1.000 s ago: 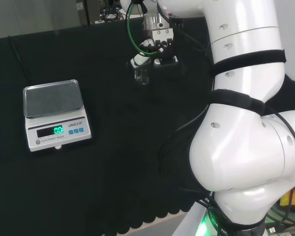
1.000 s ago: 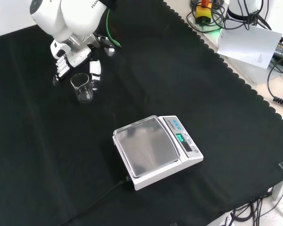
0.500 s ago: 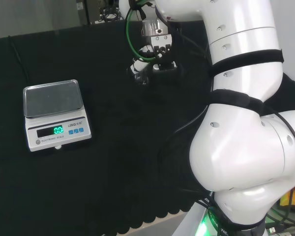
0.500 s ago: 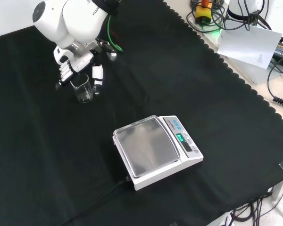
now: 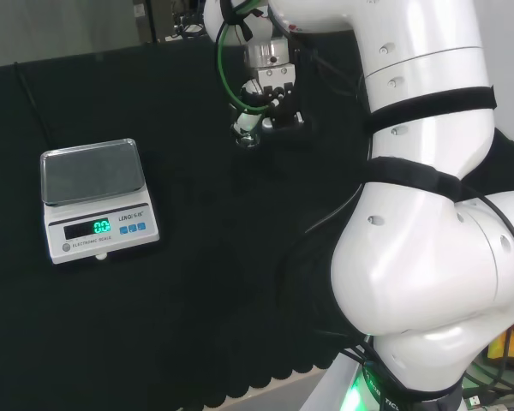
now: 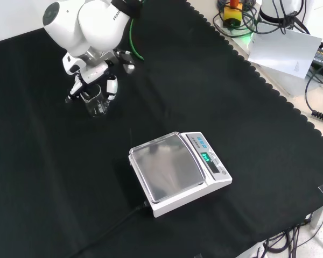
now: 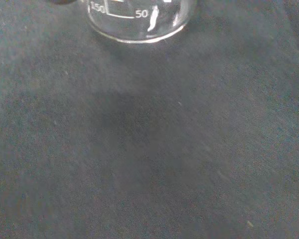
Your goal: Pick up the beaker.
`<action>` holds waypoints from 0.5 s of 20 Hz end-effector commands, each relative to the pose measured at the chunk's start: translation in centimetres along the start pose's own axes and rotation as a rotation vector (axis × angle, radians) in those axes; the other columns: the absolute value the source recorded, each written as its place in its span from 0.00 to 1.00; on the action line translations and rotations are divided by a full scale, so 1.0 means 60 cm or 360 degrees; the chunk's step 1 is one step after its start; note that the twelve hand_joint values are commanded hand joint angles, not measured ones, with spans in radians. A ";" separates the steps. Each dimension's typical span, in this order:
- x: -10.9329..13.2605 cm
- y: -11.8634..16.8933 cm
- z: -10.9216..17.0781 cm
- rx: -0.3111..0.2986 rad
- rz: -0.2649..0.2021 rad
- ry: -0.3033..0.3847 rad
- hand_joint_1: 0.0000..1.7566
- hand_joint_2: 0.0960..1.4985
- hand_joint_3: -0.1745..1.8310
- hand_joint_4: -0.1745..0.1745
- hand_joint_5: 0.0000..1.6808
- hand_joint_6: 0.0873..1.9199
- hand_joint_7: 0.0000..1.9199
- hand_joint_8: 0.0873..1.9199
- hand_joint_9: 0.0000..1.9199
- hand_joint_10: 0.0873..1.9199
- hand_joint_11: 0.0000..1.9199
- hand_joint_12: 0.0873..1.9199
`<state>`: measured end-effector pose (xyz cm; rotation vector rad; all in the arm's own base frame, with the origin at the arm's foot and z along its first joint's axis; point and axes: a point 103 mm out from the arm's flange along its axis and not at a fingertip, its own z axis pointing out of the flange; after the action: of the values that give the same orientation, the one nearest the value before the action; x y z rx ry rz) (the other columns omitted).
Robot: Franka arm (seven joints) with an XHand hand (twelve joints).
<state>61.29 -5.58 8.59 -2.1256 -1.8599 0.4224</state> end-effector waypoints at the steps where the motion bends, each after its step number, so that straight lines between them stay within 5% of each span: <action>1: 0.039 0.018 0.010 -0.0110 0.0069 -0.0030 0.53 0.47 0.38 0.41 0.32 0.53 0.39 0.57 0.65 0.28 0.61 0.45; 4: 0.037 0.017 0.010 -0.0138 0.0055 -0.0013 0.54 0.49 0.39 0.30 0.36 0.61 0.44 0.66 0.69 0.30 0.68 0.41; 7: 0.032 0.014 0.006 -0.0171 0.0034 0.0014 0.56 0.66 0.24 0.62 0.47 0.65 0.46 0.70 0.70 0.33 0.71 0.39; 10: 0.003 0.000 0.008 -0.0204 0.0002 0.0051 0.57 0.71 0.19 0.66 0.49 0.65 0.47 0.72 0.71 0.34 0.72 0.39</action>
<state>62.23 -3.83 7.76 -2.2249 -1.8702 0.3576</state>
